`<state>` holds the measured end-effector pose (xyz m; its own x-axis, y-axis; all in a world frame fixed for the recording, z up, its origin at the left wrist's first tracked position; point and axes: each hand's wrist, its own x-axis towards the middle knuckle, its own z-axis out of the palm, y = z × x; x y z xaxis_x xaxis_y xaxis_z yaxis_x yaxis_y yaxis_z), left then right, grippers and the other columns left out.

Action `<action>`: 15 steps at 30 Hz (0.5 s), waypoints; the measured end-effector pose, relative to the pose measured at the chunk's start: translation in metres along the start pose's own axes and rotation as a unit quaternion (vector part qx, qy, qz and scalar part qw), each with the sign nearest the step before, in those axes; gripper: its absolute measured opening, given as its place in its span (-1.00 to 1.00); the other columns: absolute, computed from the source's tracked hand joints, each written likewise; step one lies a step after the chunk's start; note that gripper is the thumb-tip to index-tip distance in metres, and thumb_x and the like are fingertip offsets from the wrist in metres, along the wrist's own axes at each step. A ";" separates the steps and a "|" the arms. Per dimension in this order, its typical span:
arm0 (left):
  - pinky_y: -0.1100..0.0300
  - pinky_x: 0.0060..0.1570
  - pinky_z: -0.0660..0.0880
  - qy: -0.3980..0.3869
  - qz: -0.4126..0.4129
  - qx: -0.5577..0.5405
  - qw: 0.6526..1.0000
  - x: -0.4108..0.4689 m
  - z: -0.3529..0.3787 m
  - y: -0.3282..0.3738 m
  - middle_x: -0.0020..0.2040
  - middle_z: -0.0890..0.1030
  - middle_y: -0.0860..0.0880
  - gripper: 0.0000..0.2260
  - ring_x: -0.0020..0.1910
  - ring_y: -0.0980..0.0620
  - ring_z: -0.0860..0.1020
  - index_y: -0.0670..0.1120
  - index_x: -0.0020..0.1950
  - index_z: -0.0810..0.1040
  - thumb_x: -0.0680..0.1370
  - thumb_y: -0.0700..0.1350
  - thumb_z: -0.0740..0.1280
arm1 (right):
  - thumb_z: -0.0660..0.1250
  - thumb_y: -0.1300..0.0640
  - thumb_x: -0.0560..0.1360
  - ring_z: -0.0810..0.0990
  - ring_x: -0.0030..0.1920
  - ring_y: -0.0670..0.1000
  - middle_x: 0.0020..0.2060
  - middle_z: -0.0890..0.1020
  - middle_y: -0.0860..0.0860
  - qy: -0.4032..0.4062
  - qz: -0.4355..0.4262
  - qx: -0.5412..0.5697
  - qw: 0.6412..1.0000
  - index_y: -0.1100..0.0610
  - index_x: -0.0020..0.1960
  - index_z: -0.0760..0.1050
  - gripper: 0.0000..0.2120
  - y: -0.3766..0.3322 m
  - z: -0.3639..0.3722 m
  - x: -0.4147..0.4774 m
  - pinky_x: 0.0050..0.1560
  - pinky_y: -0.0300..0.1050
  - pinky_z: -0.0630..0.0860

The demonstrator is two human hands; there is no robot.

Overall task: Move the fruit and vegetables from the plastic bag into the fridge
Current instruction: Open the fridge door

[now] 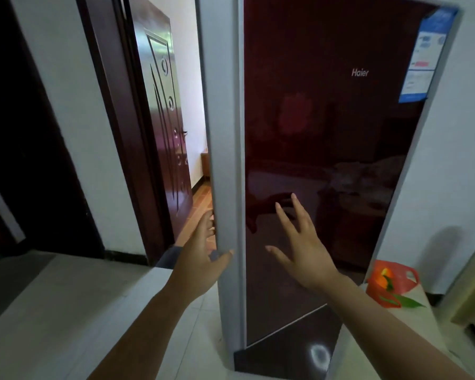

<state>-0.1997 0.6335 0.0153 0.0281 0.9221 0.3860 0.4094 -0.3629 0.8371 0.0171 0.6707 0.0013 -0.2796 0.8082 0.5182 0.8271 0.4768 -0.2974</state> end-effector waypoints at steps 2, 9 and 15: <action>0.51 -0.10 0.46 -0.010 -0.012 -0.006 1.000 -0.021 0.008 0.011 0.19 0.49 0.20 -0.36 0.08 0.40 0.48 0.35 0.25 0.19 0.45 -0.24 0.40 | 0.25 -0.16 0.49 -0.18 0.51 -0.03 0.47 -0.32 -0.18 -0.006 -0.012 0.009 1.000 -0.16 0.50 -0.13 -0.26 -0.003 -0.017 -0.019 0.30 -0.01 0.41; 0.08 0.20 0.48 -0.037 -0.009 -0.014 0.999 -0.091 0.042 0.042 0.33 0.39 0.21 -0.34 0.29 0.23 0.40 0.20 0.43 0.16 0.45 -0.13 0.41 | 0.22 -0.20 0.48 -0.03 0.48 -0.17 0.49 -0.21 -0.23 0.018 -0.028 0.069 0.997 -0.11 0.51 -0.10 -0.27 -0.035 -0.064 -0.077 0.26 -0.31 0.19; 0.20 0.19 0.41 -0.098 0.000 -0.014 0.995 -0.134 0.069 0.084 0.20 0.33 0.39 -0.41 0.20 0.39 0.36 0.31 0.37 0.18 0.49 -0.10 0.37 | 0.10 -0.25 0.52 0.17 0.34 -0.25 0.48 -0.20 -0.26 0.010 0.063 0.106 0.992 -0.17 0.50 -0.17 -0.32 -0.041 -0.102 -0.139 0.17 -0.35 0.32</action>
<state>-0.1057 0.4884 0.0068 0.2072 0.9293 0.3056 0.3840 -0.3646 0.8483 0.0713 0.5035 0.0232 -0.1687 0.8596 0.4824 0.7336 0.4364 -0.5210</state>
